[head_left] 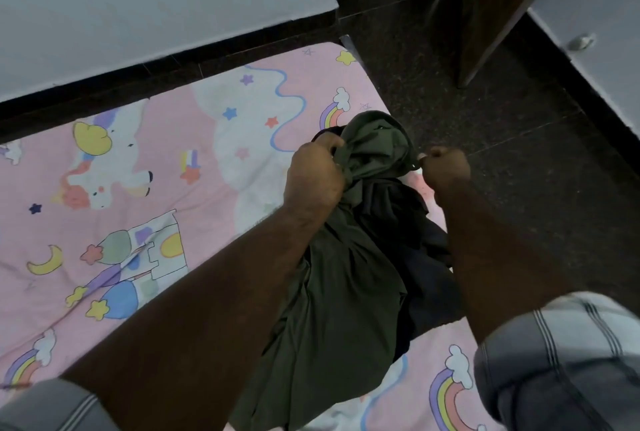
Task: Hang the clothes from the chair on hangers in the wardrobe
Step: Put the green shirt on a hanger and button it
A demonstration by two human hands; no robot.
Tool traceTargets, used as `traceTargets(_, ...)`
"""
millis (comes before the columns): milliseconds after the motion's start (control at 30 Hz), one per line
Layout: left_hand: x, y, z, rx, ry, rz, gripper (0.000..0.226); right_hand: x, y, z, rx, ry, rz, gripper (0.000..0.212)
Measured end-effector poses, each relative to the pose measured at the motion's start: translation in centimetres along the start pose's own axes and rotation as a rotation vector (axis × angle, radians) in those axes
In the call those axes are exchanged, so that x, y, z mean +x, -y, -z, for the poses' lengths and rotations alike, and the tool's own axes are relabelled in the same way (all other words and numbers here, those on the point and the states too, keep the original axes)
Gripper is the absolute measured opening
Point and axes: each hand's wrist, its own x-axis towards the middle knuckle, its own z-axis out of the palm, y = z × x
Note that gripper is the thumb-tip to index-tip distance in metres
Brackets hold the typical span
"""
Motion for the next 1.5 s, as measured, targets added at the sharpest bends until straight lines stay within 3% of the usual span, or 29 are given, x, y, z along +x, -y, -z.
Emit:
traceTargets(133,-0.5,1.2,0.1,-0.030,-0.026,0.030,0.033,3.0,-1.6,-2.8,0.097,0.024,-0.037,0.042)
traceTargets(267,-1.0,2.2,0.6,-0.068,-0.060,0.111,0.028,1.3,0.1,-2.7,0.132,-0.077,-0.018,0.039)
traceTargets(600,-4.4,3.4,6.9,-0.042,-0.091,0.162,0.033,-7.1,7.1,1.5,-0.012,-0.134,0.394,0.027)
traceTargets(800,-8.7,5.0,13.3,-0.094,-0.259,0.213,0.030,-14.2,11.3,2.8,-0.034,-0.150,0.581,0.026)
traceTargets(1200,-19.3,2.1,29.6,-0.243,-0.607,-0.129,0.030,-33.3,21.1,10.9,0.158,-0.380,0.840,0.027)
traceTargets(1300,-23.7,3.1,34.4,-0.194,-0.675,-0.140,0.031,-39.3,22.0,11.4,0.113,-0.345,0.878,0.029)
traceTargets(1500,-31.7,4.8,44.2,-0.146,-0.790,-0.163,0.035,-49.7,23.8,13.1,0.170,-0.432,0.986,0.028)
